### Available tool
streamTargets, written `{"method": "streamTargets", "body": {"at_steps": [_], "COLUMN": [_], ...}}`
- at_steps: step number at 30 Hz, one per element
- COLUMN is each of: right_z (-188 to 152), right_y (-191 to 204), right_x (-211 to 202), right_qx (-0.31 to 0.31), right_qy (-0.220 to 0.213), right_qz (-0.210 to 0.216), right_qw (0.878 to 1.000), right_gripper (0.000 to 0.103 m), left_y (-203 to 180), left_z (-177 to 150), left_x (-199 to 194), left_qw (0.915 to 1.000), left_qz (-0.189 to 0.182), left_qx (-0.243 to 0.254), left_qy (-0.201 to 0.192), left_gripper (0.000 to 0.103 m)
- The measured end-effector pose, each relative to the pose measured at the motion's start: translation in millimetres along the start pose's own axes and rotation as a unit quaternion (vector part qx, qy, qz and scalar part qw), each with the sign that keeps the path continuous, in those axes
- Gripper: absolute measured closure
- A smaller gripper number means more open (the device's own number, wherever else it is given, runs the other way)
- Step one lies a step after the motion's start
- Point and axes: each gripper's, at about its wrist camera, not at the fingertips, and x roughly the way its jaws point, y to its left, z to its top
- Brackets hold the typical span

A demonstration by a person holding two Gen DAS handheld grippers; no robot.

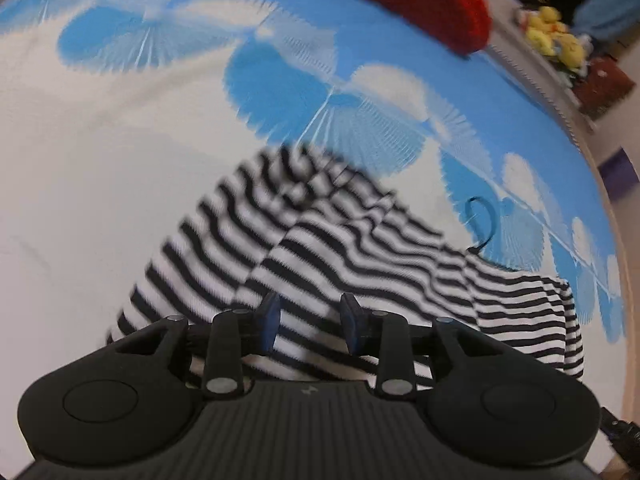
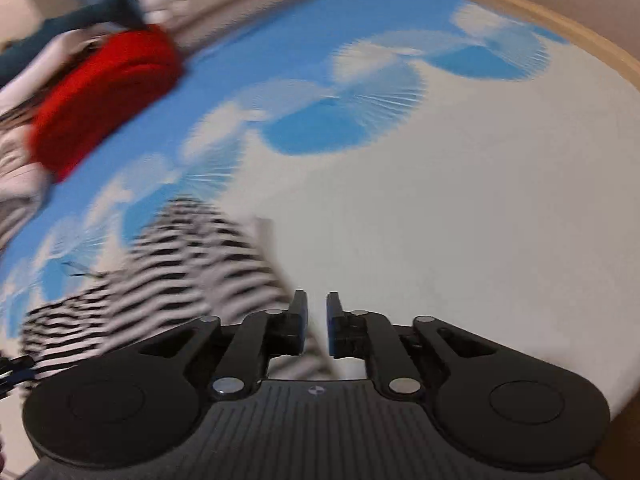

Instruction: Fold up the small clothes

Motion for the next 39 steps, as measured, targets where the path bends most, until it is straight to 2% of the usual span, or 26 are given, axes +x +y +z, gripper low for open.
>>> {"method": "streamTargets", "body": {"at_steps": [1,3,5,8,11,14,20,28,32,35,37,39], "right_z": [-0.1,-1.6,-5.2,-8.0,-7.3,-8.2,-9.7,-15.7,-19.6,-23.7,-27.2,-31.6], "right_y": [10.8,31.2,46.9,51.8,53.8,59.3,56.0,40.5,38.7,39.3,40.2,42.6], "right_x": [9.3,25.2,44.6,70.5,72.5,75.0,61.6,12.4,-12.4,-29.2,-40.5,-50.4], "right_qx": [-0.010,-0.040,-0.067,-0.061,-0.056,-0.064,-0.062,-0.062,-0.070,-0.066,-0.057,-0.053], "right_qy": [0.010,0.030,0.058,0.103,0.106,0.103,0.079,0.014,-0.025,-0.049,-0.064,-0.077], "right_qz": [0.017,0.017,-0.014,-0.050,-0.063,-0.069,-0.073,-0.077,-0.078,-0.075,-0.063,-0.049], "right_qw": [1.000,0.999,0.996,0.992,0.991,0.990,0.992,0.995,0.994,0.994,0.994,0.994], "right_gripper": [0.082,0.077,0.071,0.069,0.067,0.067,0.066,0.066,0.066,0.066,0.066,0.066], "left_y": [3.3,10.0,10.5,3.7,0.5,2.8,7.9,13.5,20.3,22.9,27.5,36.1], "left_z": [0.7,2.7,5.3,5.6,5.6,2.7,-4.9,-21.7,-28.0,-30.4,-30.2,-33.9], "left_x": [5.3,11.1,11.7,9.9,7.3,4.9,-8.0,-36.4,-68.4,-99.6,-124.3,-151.2], "left_qw": [0.9998,0.9991,0.9990,0.9997,0.9996,0.9995,0.9996,0.9983,0.9932,0.9824,0.9751,0.9696], "left_qz": [0.003,0.005,0.006,0.015,0.020,0.021,0.017,0.016,0.020,0.029,0.031,0.012], "left_qx": [-0.011,-0.033,-0.038,-0.011,0.017,0.023,0.020,0.048,0.078,0.133,0.153,0.157], "left_qy": [0.016,0.027,0.023,0.017,0.012,0.007,0.001,-0.026,-0.084,-0.128,-0.157,-0.188], "left_gripper": [0.067,0.067,0.067,0.067,0.064,0.063,0.061,0.061,0.061,0.061,0.061,0.061]}}
